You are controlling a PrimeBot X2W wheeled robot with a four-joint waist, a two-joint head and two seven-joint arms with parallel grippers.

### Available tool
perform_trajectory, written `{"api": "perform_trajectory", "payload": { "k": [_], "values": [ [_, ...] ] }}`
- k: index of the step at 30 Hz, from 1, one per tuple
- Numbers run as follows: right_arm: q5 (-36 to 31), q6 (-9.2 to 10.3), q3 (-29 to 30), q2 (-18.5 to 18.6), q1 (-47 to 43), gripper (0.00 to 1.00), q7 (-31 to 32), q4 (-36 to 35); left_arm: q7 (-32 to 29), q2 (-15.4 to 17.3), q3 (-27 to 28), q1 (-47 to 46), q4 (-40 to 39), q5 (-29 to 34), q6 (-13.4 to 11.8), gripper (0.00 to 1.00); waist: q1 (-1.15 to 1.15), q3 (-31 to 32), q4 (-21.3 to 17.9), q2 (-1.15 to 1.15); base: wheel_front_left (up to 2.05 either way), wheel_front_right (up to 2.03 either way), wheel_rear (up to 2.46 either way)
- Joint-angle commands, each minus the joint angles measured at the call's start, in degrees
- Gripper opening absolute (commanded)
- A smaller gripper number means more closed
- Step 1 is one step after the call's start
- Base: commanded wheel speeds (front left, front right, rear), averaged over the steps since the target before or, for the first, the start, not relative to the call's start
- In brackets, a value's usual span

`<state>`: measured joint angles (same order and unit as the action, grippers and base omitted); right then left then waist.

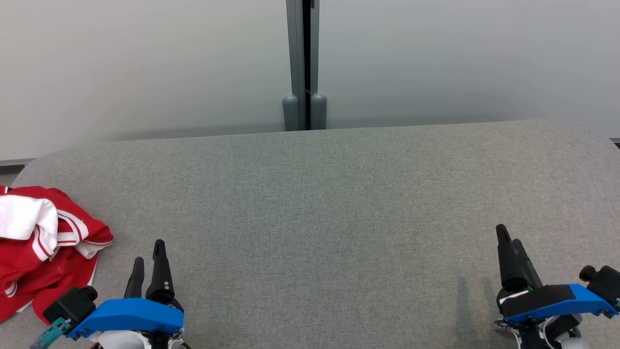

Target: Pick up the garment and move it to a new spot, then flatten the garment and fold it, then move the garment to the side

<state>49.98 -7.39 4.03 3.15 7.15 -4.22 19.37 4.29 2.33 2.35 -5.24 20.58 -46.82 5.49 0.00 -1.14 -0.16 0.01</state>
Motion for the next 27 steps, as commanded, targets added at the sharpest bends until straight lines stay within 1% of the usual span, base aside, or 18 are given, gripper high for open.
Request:
{"api": "perform_trajectory", "payload": {
  "k": [1,14,27],
  "values": [
    [-2.18,-0.11,0.17,0.14,1.64,1.0,-0.63,-0.28,0.61,0.44,-0.32,-1.58,-0.44,1.96,-0.34,1.0,0.0,0.0,0.0,-0.01,0.0,0.0,0.0],
    [-14.51,-0.12,0.51,-0.26,1.8,1.0,-2.89,1.47,2.88,1.28,-2.81,-1.61,0.99,13.56,-2.33,1.0,0.0,-0.24,0.09,-0.01,0.0,0.0,0.0],
    [-25.05,-0.12,1.48,-0.35,1.68,1.0,-4.91,3.02,4.89,2.25,-5.25,-1.7,2.59,22.14,-4.75,1.0,0.0,-0.44,0.3,-0.01,0.0,0.0,0.0]
  ]
}}
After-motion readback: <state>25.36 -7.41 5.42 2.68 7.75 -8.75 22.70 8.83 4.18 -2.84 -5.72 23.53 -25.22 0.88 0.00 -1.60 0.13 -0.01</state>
